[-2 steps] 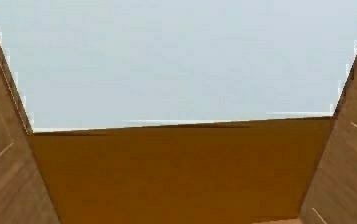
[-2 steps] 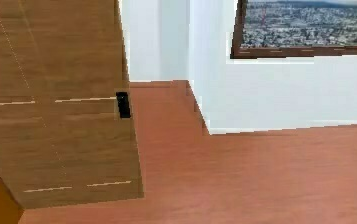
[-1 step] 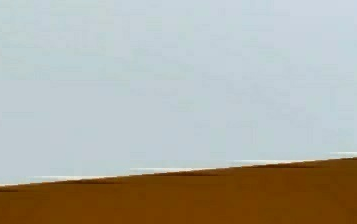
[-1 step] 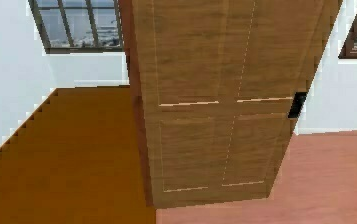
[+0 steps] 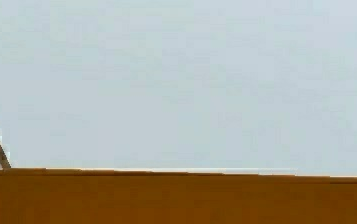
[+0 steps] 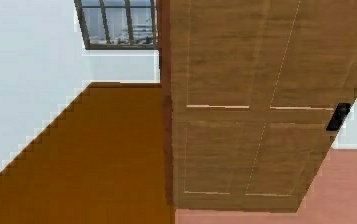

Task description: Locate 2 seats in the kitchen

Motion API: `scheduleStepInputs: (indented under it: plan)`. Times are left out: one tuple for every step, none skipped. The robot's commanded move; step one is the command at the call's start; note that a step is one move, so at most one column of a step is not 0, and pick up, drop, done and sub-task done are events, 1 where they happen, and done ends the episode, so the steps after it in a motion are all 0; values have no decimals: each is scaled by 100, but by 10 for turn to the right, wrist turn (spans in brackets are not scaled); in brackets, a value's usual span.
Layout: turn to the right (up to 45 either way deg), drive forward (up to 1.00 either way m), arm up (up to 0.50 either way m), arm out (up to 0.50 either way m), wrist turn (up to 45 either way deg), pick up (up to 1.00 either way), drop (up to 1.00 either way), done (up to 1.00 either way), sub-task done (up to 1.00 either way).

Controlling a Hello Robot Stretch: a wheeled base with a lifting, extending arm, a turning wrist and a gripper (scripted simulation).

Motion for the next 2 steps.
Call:
scheduleStepInputs:
  plan:
    - [0, 40, 0, 0, 0, 0, 0, 0, 0]
    - [-450, 0, 0, 0, 0, 0, 0, 0, 0]
